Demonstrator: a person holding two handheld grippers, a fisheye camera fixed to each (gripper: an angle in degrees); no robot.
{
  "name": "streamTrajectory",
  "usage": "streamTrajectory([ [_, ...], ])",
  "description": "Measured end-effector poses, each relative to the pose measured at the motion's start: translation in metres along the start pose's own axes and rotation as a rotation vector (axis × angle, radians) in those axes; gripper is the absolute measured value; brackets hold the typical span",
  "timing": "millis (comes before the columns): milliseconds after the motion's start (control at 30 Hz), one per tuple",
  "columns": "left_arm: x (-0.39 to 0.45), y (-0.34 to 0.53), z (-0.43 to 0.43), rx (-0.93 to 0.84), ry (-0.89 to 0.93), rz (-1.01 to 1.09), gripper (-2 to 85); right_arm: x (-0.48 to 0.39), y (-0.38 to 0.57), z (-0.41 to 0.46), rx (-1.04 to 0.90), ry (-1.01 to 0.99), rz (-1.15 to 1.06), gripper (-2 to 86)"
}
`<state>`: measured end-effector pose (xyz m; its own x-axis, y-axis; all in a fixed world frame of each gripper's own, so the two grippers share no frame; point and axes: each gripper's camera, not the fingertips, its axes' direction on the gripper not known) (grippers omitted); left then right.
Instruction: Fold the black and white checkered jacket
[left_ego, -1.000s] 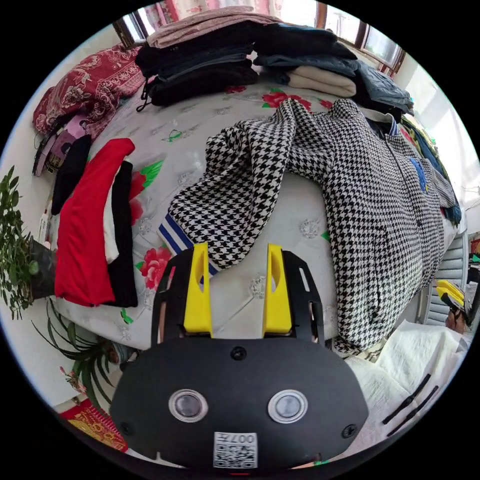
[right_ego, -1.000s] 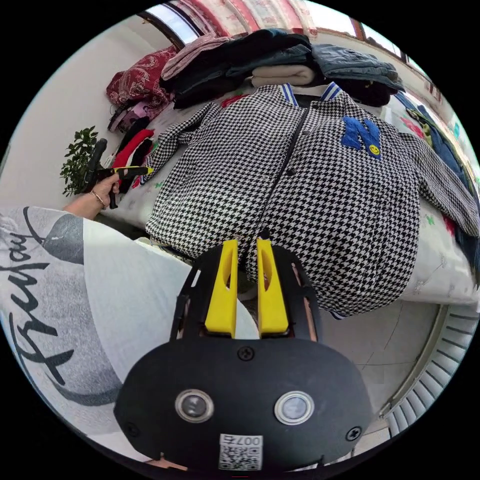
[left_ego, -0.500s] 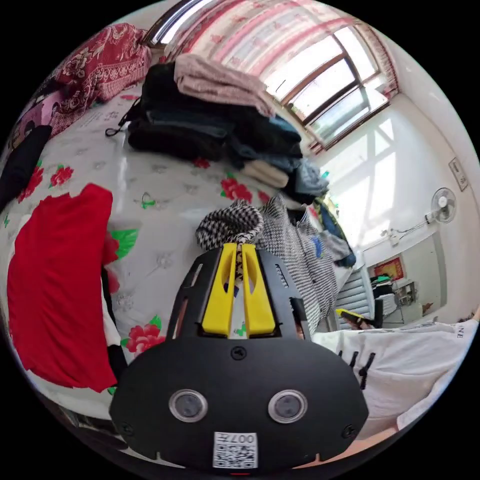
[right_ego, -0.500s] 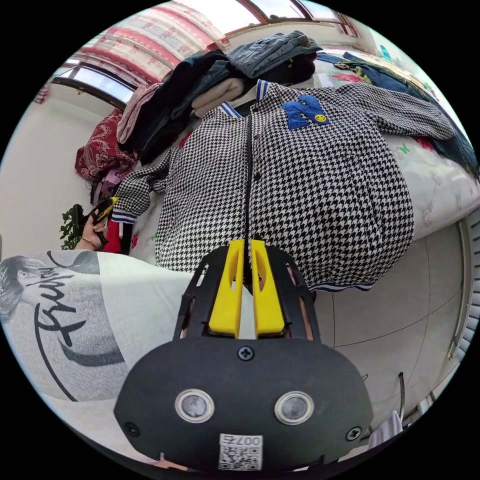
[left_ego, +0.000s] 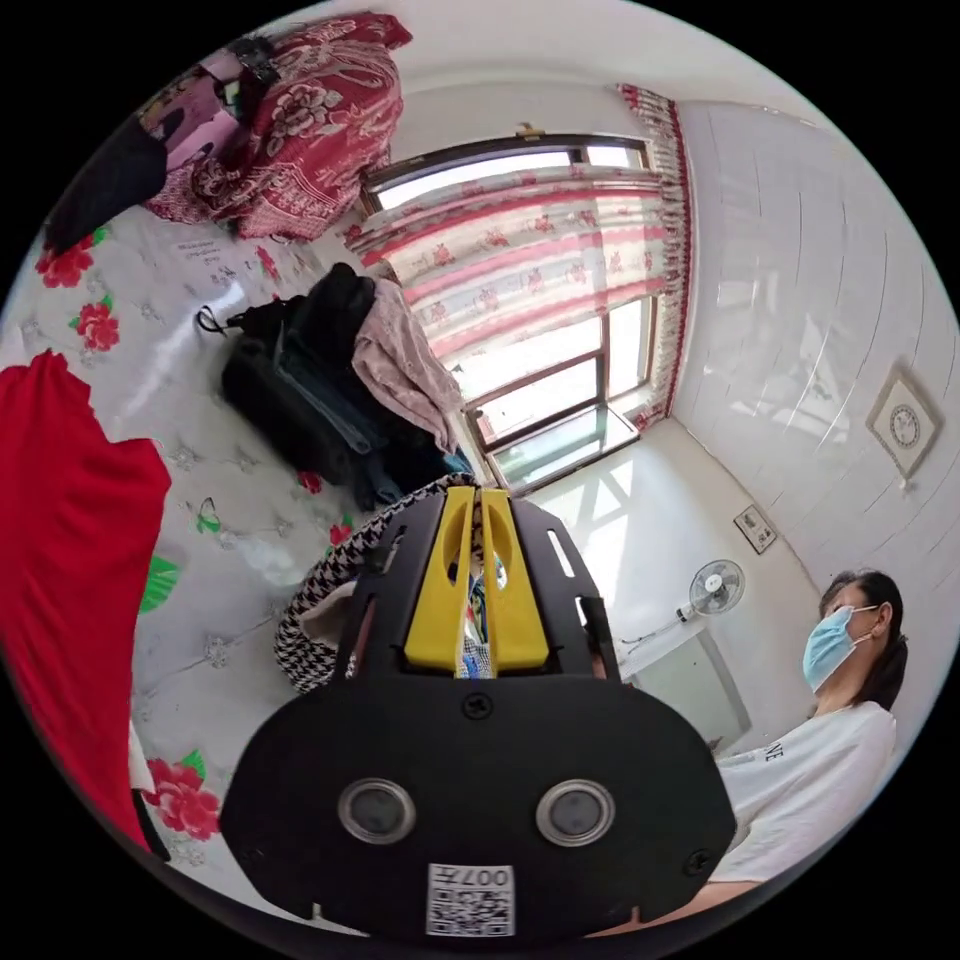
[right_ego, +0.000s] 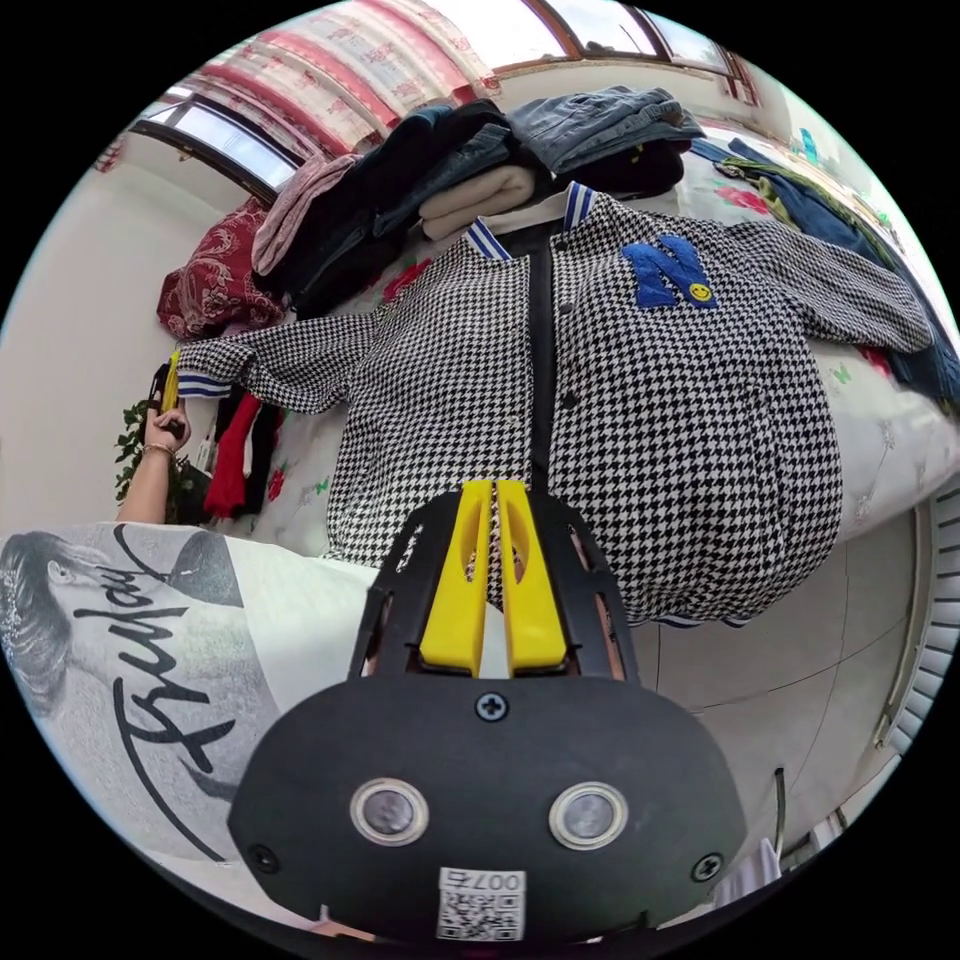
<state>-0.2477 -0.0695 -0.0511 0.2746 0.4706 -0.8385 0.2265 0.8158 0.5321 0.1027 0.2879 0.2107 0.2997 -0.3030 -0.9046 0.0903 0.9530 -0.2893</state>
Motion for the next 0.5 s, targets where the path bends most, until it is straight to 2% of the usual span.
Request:
streamTrajectory([
  [133,0.066,0.0,0.087,-0.167,0.28,0.161,-0.6,0.014,0.016,-0.008,0.032,-0.015,0.088,-0.2],
  [267,0.173,0.051,0.209,-0.461,0.522,0.386,2.8,0.027,0.028,-0.012,0.086,-0.063,0.185,0.0],
  [300,0.186,0.064,0.226,-0.505,0.529,0.425,4.6,0.028,0.03,-0.012,0.09,-0.073,0.198,0.1],
  [367,0.22,0.125,0.286,-0.752,0.586,0.537,16.9,0.032,0.034,-0.011,0.105,-0.107,0.248,0.6],
  [433,0.225,0.165,0.31,-0.879,0.62,0.553,19.7,0.032,0.037,-0.015,0.126,-0.118,0.268,1.3],
  [500,0.213,0.198,0.313,-0.901,0.552,0.584,19.5,0.03,0.042,-0.021,0.156,-0.098,0.277,2.3],
])
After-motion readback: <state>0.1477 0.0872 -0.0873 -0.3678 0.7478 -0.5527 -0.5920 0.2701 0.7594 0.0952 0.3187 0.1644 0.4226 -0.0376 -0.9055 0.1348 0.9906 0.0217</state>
